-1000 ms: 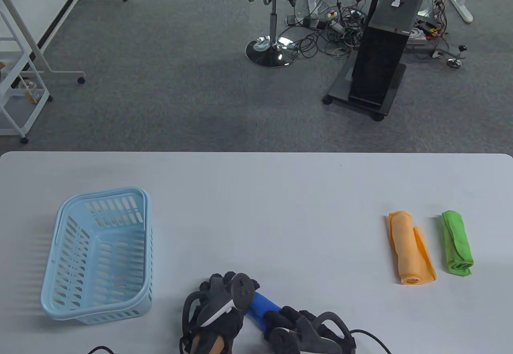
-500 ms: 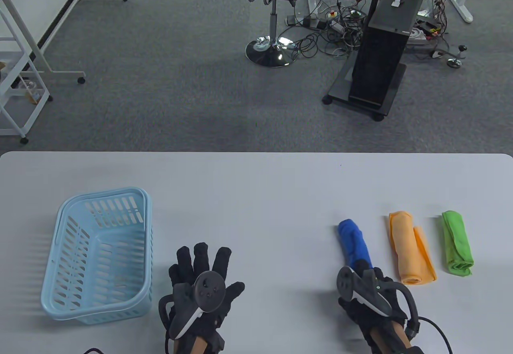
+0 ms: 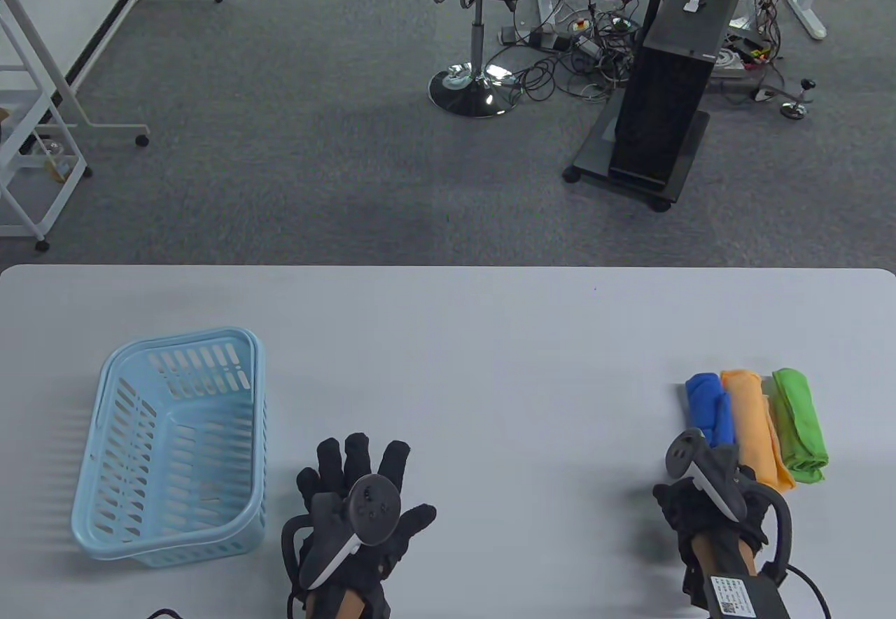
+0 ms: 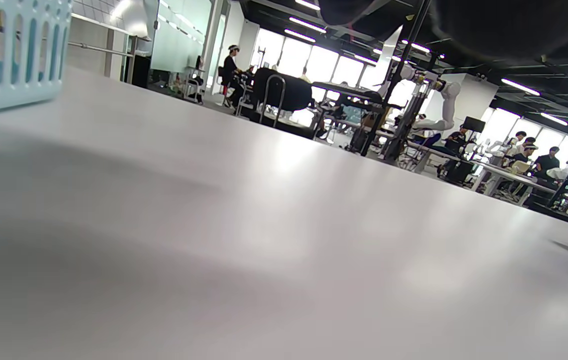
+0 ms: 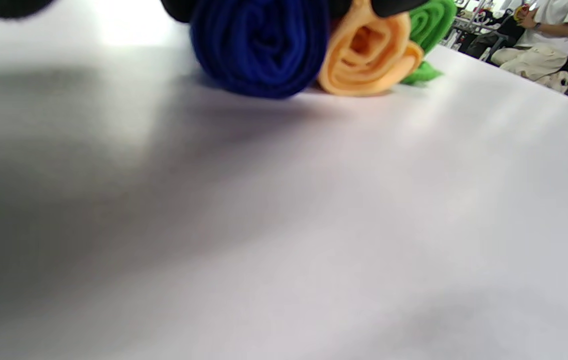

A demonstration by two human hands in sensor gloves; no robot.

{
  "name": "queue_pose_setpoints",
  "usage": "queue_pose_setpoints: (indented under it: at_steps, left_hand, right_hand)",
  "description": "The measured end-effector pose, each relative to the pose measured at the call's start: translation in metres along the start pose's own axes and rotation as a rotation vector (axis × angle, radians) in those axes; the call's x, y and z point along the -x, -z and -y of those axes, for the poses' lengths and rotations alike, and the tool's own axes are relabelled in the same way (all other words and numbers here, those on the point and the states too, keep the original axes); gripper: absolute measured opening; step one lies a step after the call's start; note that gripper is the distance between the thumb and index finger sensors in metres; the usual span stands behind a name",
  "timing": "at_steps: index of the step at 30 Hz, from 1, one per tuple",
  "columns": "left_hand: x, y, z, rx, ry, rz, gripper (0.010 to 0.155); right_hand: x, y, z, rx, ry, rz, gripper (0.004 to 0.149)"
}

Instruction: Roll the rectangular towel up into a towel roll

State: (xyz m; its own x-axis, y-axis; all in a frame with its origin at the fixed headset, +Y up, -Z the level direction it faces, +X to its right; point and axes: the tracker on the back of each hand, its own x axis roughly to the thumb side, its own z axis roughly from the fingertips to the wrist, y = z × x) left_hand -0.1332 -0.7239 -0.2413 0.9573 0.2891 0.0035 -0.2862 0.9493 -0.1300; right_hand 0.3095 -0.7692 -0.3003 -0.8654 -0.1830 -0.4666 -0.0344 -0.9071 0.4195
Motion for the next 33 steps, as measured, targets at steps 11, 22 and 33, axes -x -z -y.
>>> queue_pose_setpoints:
  at_steps: [11, 22, 33]
  left_hand:
    - [-0.006, 0.0, 0.004, 0.053, 0.013, 0.011, 0.091]
    - [-0.009, 0.0, 0.006, 0.101, 0.025, 0.051, 0.093]
    - [-0.012, 0.001, 0.007, 0.056, 0.044, 0.065, 0.093]
  right_hand:
    - [0.006, -0.005, 0.0, 0.009, 0.032, -0.071, 0.084]
    - [0.0, -0.048, 0.033, 0.144, 0.152, 0.111, 0.089]
    - [-0.037, -0.12, 0.049, 0.447, 0.253, 0.468, 0.099]
